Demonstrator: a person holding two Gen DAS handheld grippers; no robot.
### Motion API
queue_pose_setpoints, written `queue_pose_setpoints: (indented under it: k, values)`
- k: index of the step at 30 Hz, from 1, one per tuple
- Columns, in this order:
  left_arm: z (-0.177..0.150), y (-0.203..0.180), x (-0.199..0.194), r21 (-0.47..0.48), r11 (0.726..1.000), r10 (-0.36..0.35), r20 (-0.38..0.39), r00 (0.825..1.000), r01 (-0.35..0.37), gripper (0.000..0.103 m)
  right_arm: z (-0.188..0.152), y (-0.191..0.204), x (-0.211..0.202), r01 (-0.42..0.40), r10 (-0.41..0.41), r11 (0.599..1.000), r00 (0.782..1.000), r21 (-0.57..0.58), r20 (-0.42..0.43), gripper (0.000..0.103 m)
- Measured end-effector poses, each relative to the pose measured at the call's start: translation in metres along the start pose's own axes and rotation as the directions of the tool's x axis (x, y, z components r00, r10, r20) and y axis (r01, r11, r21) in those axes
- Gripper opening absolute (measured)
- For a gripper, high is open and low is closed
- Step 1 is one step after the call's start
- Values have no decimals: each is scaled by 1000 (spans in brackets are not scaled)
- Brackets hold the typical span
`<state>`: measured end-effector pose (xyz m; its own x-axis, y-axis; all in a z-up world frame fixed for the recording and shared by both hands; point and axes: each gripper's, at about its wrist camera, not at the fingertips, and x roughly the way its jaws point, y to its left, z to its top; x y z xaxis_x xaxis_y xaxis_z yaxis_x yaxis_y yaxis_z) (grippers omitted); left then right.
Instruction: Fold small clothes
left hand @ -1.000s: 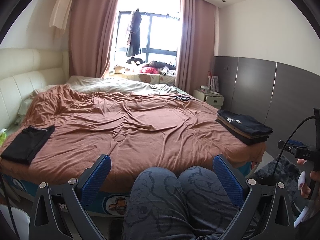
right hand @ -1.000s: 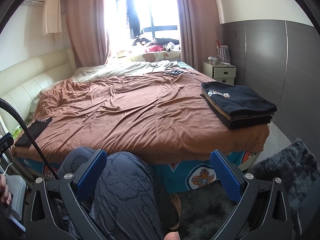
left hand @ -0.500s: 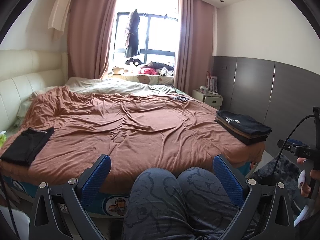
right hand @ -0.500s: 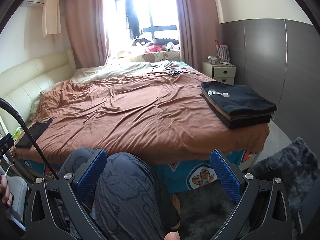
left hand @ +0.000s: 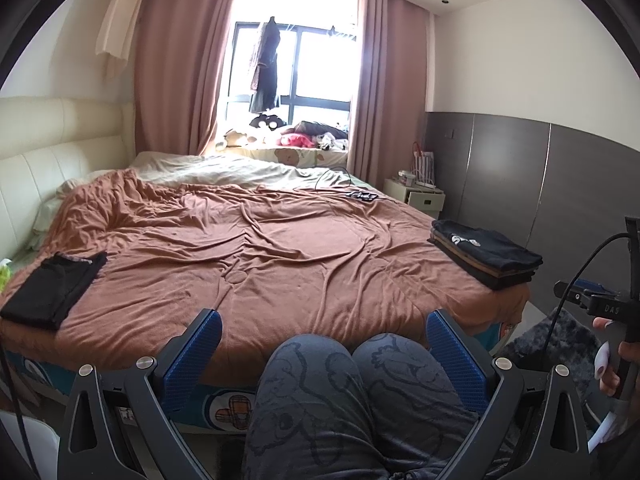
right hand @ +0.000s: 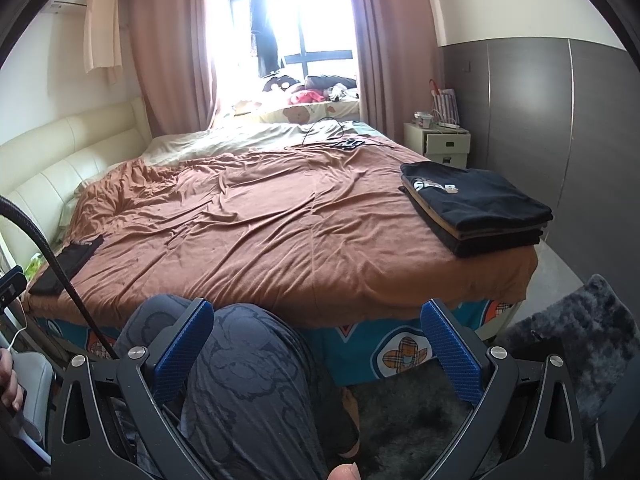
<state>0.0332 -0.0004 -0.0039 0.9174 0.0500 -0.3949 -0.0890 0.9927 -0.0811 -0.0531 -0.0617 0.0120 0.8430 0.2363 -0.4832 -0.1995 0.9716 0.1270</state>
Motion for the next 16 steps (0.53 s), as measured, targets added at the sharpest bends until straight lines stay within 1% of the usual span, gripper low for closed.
queue_pose_setpoints:
  k: [8,16]
  values:
    - [-1,0,0,-9,1000,-7,-5,1000,7,103,0,-1,-2,2,-2,1000,1000,1,2,103]
    - [-3,-6,0,4,1000,-7,-1,1000,7,103,-2,-3,-1,6,-6,1000,1000,6,-1,103]
